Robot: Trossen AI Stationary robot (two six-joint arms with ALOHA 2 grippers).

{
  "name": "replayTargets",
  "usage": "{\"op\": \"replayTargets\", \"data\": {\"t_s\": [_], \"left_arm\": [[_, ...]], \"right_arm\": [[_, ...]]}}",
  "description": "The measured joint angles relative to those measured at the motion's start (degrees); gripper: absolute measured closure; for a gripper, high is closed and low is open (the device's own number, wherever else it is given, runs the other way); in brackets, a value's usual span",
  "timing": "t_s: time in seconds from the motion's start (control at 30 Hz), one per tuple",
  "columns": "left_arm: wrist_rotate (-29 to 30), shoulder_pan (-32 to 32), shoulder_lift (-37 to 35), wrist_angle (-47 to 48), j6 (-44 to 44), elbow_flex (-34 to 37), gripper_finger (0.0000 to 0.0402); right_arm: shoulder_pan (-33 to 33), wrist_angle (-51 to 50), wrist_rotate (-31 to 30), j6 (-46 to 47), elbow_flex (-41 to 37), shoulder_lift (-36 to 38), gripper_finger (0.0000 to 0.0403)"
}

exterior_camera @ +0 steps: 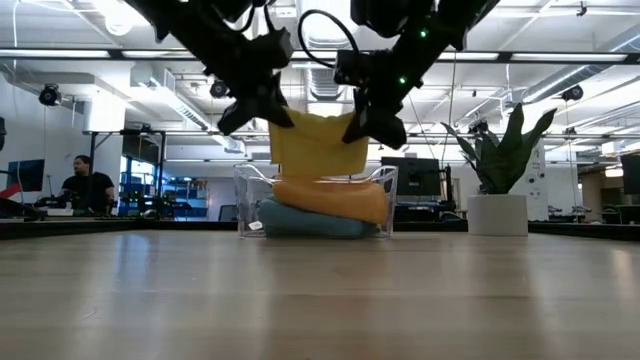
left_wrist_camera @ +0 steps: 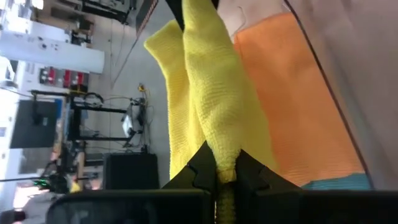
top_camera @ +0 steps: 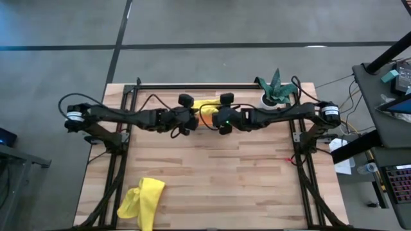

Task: Fold microfiber towels
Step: Put the yellow folded towel into the transparent bin

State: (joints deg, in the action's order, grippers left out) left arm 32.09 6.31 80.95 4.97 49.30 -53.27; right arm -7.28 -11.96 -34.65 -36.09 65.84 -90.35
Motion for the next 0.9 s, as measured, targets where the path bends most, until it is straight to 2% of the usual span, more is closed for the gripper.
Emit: {"op": "replayTargets", "data": {"t_s": [0.23,0.47,0.77,0.9], "left_arm": [[4.1,0.6,0.0,-7.2,7.4,1.9,0.0401],[4.8,2.4,0.0,-11.0,13.2,2.0,0.0401],[2.8,2.9,1.0,-11.5,11.7,4.6,0.0401],[0.8,2.8,1.5,-11.2,9.5,5.0,0.0401]], "right_arm": [[-0.7,10.3,-2.6,-7.8,-3.3,0.0,0.0394],[-2.3,12.7,-3.6,-9.5,-3.4,0.2,0.0394],[-2.8,13.1,1.6,-5.9,-6.6,0.2,0.0394],[-2.9,12.9,6.0,-4.5,-8.1,0.2,0.0394]]}}
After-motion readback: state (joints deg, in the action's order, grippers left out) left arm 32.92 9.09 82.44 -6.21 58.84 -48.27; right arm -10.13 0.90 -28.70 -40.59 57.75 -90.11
